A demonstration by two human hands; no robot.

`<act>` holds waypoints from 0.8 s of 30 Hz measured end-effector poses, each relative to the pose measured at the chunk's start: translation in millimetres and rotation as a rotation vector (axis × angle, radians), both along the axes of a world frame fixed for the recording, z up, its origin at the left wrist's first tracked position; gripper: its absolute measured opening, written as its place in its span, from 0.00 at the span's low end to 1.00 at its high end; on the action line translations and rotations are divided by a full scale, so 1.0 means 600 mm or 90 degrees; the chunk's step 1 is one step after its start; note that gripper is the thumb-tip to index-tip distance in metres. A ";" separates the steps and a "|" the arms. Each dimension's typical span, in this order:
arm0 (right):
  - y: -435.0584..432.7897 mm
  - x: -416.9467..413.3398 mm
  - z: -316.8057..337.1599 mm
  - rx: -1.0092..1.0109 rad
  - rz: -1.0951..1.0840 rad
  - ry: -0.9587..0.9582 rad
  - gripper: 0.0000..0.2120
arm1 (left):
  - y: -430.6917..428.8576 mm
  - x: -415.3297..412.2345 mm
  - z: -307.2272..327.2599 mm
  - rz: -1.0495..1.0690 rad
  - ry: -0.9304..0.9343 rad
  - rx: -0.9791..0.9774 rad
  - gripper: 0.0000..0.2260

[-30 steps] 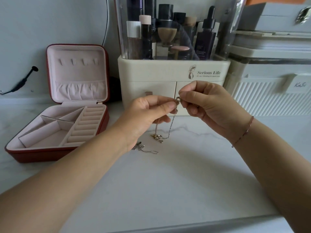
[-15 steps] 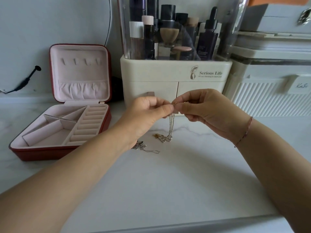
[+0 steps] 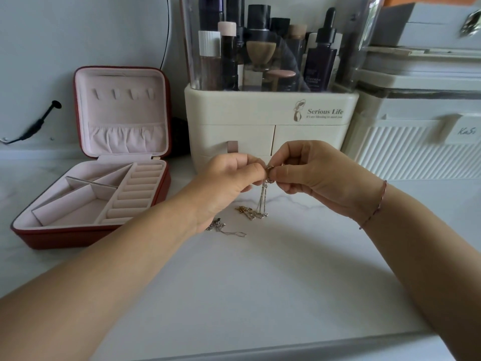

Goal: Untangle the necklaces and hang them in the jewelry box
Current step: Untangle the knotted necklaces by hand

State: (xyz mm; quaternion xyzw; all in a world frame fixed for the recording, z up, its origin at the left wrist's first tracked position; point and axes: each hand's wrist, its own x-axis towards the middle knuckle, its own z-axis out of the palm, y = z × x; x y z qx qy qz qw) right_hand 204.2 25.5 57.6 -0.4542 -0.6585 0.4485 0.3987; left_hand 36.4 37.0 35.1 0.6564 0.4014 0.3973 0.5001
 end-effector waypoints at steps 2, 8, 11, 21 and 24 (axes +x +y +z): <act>0.000 -0.001 -0.001 0.005 -0.001 -0.014 0.05 | -0.002 0.001 0.000 -0.006 -0.013 -0.003 0.10; 0.000 0.003 0.003 0.012 -0.019 -0.043 0.05 | 0.006 0.002 -0.003 -0.007 -0.023 -0.028 0.12; 0.000 0.008 0.008 -0.024 -0.017 0.038 0.05 | 0.006 0.001 -0.005 -0.018 -0.030 -0.035 0.09; 0.002 0.010 0.011 -0.141 0.015 0.206 0.06 | 0.006 -0.004 -0.003 0.014 -0.039 -0.007 0.03; 0.001 0.007 0.009 -0.132 0.035 0.198 0.04 | 0.008 -0.006 -0.001 0.040 -0.048 0.013 0.06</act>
